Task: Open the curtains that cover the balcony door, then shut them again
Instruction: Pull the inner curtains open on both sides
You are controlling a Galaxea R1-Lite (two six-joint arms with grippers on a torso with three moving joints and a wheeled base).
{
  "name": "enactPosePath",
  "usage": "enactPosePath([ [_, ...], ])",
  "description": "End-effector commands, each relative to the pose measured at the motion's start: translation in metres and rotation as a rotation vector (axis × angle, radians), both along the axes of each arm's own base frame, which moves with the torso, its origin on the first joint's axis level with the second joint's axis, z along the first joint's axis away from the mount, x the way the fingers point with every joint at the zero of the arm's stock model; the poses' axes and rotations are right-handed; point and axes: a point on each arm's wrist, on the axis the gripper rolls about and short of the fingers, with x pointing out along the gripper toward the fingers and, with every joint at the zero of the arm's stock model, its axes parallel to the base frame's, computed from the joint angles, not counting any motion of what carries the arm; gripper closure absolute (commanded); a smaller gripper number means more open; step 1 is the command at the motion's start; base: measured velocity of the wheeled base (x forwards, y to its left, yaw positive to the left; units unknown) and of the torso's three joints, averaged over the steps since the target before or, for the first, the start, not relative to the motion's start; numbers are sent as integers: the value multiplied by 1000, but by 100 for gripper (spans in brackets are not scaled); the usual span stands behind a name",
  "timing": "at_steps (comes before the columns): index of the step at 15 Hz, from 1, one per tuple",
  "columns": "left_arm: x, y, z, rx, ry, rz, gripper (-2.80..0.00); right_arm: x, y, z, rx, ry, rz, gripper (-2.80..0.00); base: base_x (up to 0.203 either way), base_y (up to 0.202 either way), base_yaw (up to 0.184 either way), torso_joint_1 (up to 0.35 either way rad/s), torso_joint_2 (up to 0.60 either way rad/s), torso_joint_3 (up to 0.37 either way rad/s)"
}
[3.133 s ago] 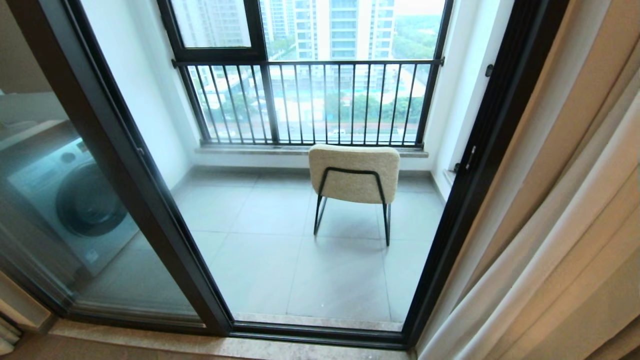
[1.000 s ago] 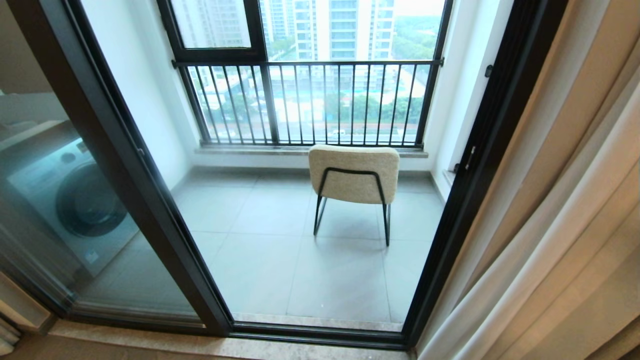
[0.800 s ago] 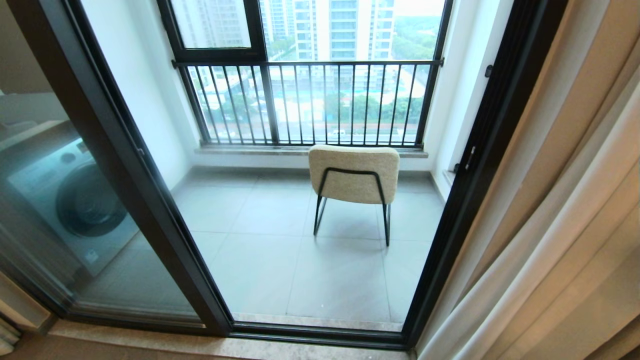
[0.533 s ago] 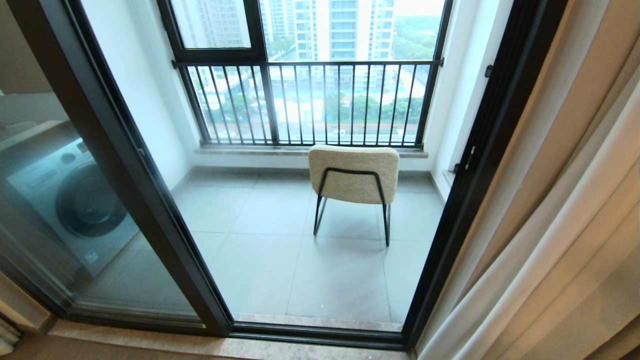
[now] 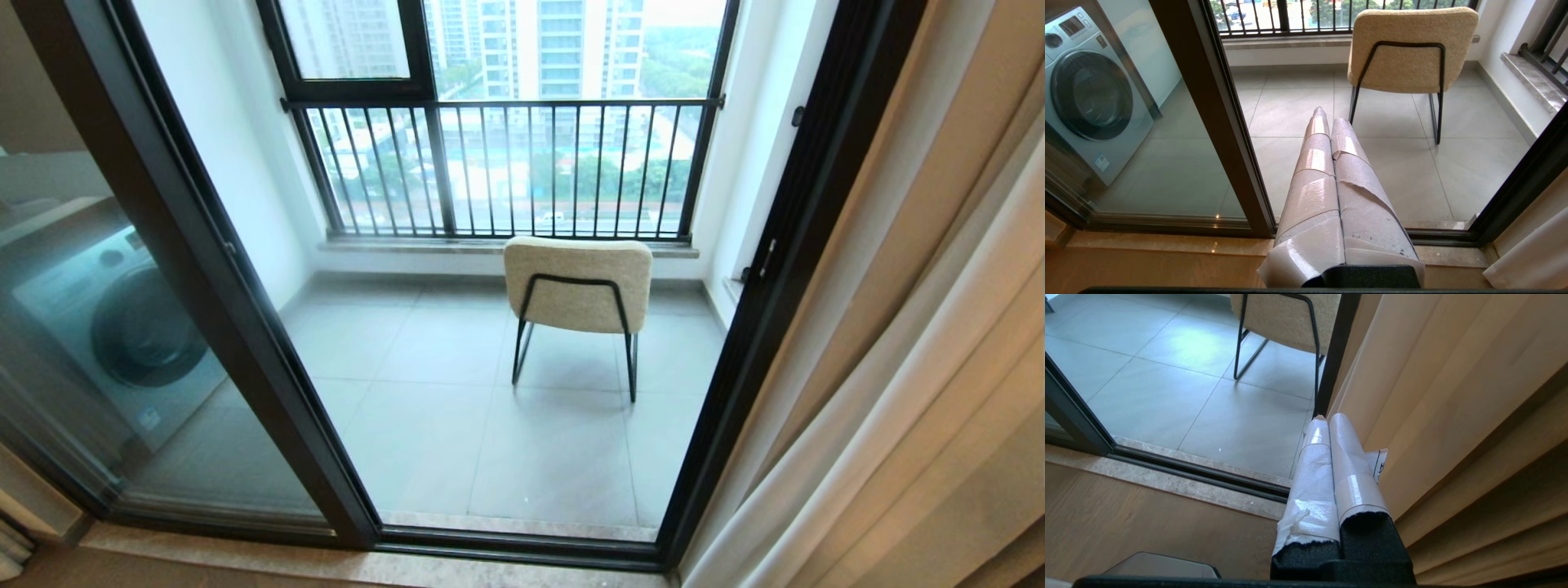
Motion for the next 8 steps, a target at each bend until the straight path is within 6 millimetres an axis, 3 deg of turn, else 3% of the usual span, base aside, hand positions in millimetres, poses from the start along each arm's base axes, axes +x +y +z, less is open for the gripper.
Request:
enactPosePath([
  [1, 0, 0, 0, 0, 0, -1, 0, -9, 0, -4, 16, -81, -13, 0, 0, 0, 0, 0, 0, 0],
  [8, 0, 0, 0, 0, 0, 1, 0, -14, -1, -6, 49, -138, -60, 0, 0, 0, 0, 0, 0, 0],
])
